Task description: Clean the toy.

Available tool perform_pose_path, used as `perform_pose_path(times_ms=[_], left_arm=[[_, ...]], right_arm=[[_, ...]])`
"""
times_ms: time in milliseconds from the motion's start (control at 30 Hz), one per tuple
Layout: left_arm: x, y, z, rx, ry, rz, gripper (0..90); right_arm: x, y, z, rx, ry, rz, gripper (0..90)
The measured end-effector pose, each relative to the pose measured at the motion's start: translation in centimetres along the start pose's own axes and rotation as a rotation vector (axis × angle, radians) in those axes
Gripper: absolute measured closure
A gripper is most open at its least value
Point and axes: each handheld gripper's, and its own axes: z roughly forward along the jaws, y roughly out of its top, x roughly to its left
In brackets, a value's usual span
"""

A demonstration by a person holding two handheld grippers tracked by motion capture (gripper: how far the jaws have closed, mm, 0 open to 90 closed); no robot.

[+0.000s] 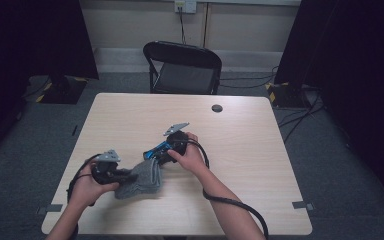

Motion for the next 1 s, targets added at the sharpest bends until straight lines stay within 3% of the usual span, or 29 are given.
perform_pose_path(times_ms=[167,200,333,467,633,800,1000], left_arm=[[2.1,1.6,-1.6,-0.096,0.075,-0.085,77.6],[2.4,2.0,-1.6,-0.099,0.078,-0.093,77.5],[4.0,3.8,-1.3,-0.121,0.137,-0.141,77.5],[5.3,5.3,0.0,-0.146,0.183,-0.179,77.6],[6.3,7.1,2.3,-0.148,0.229,-0.184,77.6],[6.6,8.5,5.0,-0.132,0.251,-0.173,77.5],[6.8,8.9,7.9,-0.125,0.267,-0.205,77.4]], right_arm=[[0.0,0.1,0.0,0.019,0.004,-0.010,8.4],[0.0,0.2,0.0,0.037,-0.001,-0.042,7.8],[0.1,0.1,-0.1,0.033,-0.008,-0.043,7.7],[0.1,0.0,-0.1,0.030,-0.007,-0.044,7.7],[0.1,0.0,-0.1,0.027,-0.005,-0.044,7.7],[0.1,-0.2,-0.1,0.014,-0.006,-0.042,7.7],[0.1,-0.1,-0.1,0.016,-0.006,-0.042,7.7]])
